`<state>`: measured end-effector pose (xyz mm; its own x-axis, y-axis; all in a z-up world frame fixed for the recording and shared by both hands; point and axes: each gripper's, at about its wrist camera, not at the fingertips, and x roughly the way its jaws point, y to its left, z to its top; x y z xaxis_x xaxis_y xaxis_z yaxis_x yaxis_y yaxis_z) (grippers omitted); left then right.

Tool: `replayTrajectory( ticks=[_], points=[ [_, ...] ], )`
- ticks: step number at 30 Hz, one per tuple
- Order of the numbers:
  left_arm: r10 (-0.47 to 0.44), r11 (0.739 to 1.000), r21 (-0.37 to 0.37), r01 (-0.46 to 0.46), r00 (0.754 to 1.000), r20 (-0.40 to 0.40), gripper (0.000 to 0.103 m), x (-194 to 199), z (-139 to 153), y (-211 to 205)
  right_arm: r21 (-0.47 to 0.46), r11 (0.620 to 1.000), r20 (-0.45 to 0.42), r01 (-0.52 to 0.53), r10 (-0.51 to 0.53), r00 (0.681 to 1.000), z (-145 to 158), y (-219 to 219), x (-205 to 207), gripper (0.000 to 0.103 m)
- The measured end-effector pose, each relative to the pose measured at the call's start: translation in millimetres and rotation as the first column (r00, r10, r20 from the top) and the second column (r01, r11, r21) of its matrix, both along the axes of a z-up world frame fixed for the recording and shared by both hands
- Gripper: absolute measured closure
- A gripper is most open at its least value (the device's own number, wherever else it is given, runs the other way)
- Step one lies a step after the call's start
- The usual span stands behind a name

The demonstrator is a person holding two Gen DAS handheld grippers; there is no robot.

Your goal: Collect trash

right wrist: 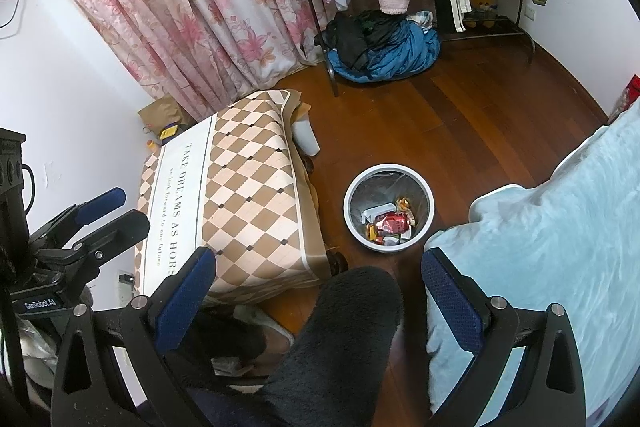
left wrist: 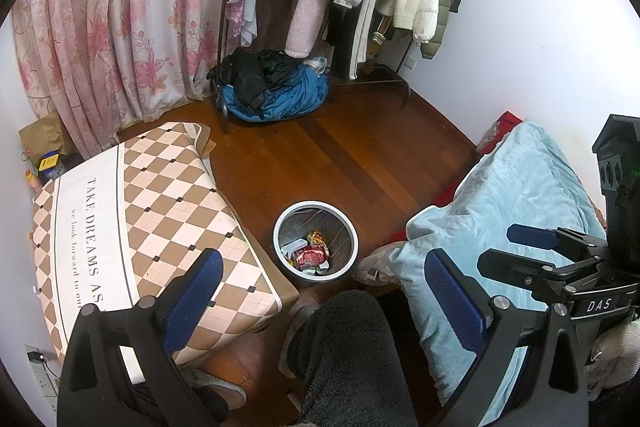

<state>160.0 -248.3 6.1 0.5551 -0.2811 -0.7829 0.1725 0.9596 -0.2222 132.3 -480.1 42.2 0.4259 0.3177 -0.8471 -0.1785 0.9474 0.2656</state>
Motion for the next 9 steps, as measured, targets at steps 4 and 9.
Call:
replayTrajectory(
  ticks=[4,9],
  points=[
    [0.004,1.0,-0.004,-0.004,1.0,0.001,0.0,-1.2,0.5,-0.5,-0.001,1.0,0.0,0.0,0.0,1.0,0.0,1.0,-0.5,0.0],
    [0.007,1.0,-0.007,-0.007,1.0,-0.006,0.0,-1.1,1.6,-3.2,0.001,1.0,-0.004,-0.003,0.003,1.0,0.6,4.3,-3.9,0.0]
  ],
)
